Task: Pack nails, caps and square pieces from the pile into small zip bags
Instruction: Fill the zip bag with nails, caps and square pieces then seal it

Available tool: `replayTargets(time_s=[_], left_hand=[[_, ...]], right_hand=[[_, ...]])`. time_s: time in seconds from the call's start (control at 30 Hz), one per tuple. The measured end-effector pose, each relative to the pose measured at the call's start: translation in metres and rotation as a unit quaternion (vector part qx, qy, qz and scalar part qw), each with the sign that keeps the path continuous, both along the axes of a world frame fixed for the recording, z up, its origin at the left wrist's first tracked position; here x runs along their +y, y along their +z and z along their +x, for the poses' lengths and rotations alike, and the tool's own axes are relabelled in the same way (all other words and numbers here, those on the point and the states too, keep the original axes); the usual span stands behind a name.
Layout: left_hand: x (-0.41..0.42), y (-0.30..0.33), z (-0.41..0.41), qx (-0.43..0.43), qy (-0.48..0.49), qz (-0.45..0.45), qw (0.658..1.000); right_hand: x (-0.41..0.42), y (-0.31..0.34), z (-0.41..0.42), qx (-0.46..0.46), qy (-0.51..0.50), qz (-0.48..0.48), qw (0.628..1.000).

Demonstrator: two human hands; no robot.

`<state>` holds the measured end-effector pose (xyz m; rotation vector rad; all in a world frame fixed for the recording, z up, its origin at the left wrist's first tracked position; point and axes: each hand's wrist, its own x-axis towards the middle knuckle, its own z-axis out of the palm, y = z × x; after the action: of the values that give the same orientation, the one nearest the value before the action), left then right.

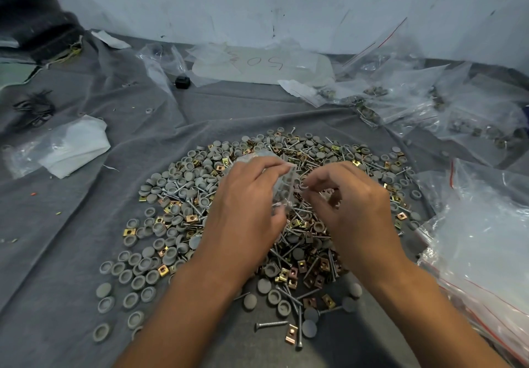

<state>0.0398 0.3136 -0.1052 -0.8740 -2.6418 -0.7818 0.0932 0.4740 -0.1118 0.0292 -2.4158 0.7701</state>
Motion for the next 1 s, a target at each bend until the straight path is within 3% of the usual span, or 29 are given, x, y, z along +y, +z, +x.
replayTargets(time_s=[0.2,0.37,0.53,0.7,0.8,0.9,1.0], left_hand=[[-0.002,-0.001,-0.002,0.023,0.078,-0.002,0.997],[-0.004,-0.001,-0.003,0.023,0.079,-0.005,0.997],[-0.003,-0.004,-0.005,0.002,0.071,0.026,0.997],[-0.004,-0.004,-0.005,-0.009,0.07,0.025,0.997],[-0.003,-0.001,-0.003,-0.019,0.059,0.028,0.998],[-0.004,0.002,-0.001,-0.024,0.051,0.02,0.998],[-0.005,0.004,0.002,-0.025,0.043,0.001,0.999]], right_hand=[[0.012,-0.011,0.002,-0.202,0.029,0.076,0.976],[0.001,-0.015,0.001,-0.222,0.09,0.098,0.966],[-0.001,-0.019,0.002,-0.236,0.069,0.09,0.965],[0.002,-0.017,0.003,-0.228,0.095,0.076,0.966],[0.005,-0.008,0.004,-0.205,0.08,-0.036,0.975],[0.002,0.005,0.003,-0.125,0.074,-0.153,0.977],[-0.007,0.01,0.002,-0.039,0.068,-0.147,0.986]])
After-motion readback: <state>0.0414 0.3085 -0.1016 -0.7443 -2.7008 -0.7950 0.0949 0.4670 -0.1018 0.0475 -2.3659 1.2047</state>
